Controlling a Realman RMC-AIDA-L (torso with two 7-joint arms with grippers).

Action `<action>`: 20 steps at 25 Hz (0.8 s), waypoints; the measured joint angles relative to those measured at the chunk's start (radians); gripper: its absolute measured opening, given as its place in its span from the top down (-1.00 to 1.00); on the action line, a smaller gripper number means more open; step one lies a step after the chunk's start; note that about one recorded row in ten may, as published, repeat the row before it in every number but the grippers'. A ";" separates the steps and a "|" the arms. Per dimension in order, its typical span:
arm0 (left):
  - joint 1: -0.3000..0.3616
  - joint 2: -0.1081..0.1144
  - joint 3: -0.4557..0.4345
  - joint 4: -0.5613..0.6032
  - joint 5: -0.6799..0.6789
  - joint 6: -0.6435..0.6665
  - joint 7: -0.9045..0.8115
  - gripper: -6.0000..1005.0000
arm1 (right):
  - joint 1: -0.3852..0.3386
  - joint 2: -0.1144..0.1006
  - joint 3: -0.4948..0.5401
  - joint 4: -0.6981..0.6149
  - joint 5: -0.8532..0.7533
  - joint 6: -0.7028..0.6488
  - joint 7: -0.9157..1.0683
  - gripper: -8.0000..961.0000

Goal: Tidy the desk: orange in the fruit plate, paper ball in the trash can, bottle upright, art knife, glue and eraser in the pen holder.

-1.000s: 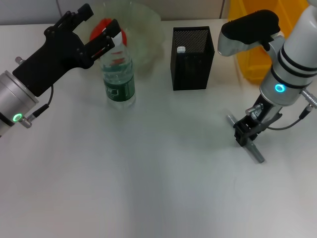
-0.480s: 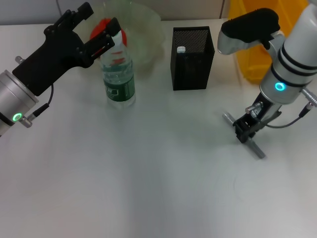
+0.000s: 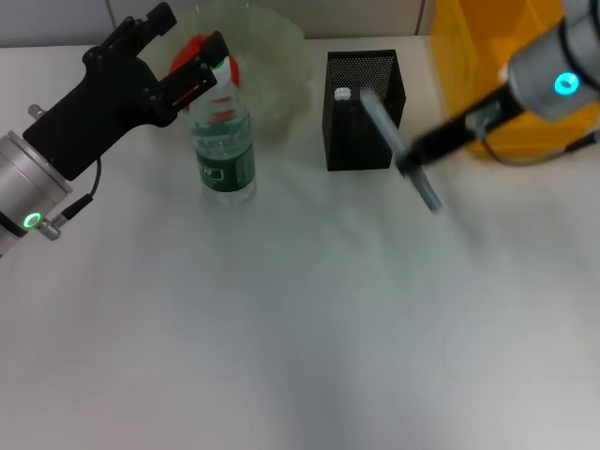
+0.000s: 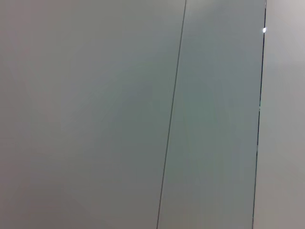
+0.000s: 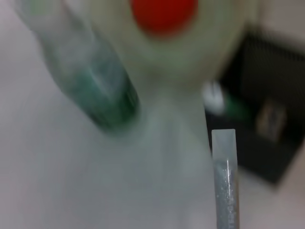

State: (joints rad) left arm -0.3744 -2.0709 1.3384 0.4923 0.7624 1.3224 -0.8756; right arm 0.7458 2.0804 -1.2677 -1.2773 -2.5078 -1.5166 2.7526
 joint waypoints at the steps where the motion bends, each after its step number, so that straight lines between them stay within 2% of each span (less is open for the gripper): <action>1: 0.001 0.000 -0.001 0.000 0.000 0.000 0.000 -0.62 | -0.021 0.000 0.012 -0.022 0.037 0.029 -0.026 0.69; 2: 0.002 0.000 -0.003 0.000 0.000 -0.001 0.001 -0.62 | -0.056 0.000 0.031 -0.047 0.107 0.089 -0.074 0.69; 3: 0.002 0.000 -0.003 0.000 0.000 -0.001 0.001 -0.62 | -0.056 0.000 0.031 -0.047 0.107 0.089 -0.074 0.69; 6: 0.003 0.000 -0.009 0.000 0.000 -0.001 0.001 -0.62 | -0.096 0.001 0.060 -0.047 0.239 0.194 -0.192 0.70; 7: 0.003 0.000 -0.010 0.000 0.000 -0.001 0.001 -0.62 | -0.118 0.002 0.077 -0.024 0.330 0.267 -0.303 0.70; 8: 0.003 0.000 -0.011 0.000 -0.001 0.000 0.002 -0.62 | -0.118 0.002 0.077 -0.024 0.330 0.267 -0.303 0.70; 11: 0.001 -0.001 -0.012 0.000 -0.002 0.000 0.006 -0.62 | -0.145 0.002 0.086 0.071 0.531 0.408 -0.520 0.70; 14: -0.001 -0.001 -0.012 0.000 -0.002 0.000 0.007 -0.62 | -0.132 0.001 0.121 0.226 0.729 0.486 -0.734 0.70; 17: -0.001 -0.002 -0.013 0.002 -0.002 0.000 0.004 -0.62 | -0.072 0.000 0.206 0.434 0.892 0.498 -0.957 0.70; 20: 0.000 -0.002 -0.013 0.002 -0.003 0.000 0.003 -0.62 | -0.045 -0.001 0.237 0.509 0.914 0.500 -1.038 0.70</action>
State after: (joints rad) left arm -0.3744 -2.0724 1.3252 0.4940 0.7593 1.3223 -0.8722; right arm 0.7004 2.0798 -1.0310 -0.7687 -1.5940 -1.0170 1.7147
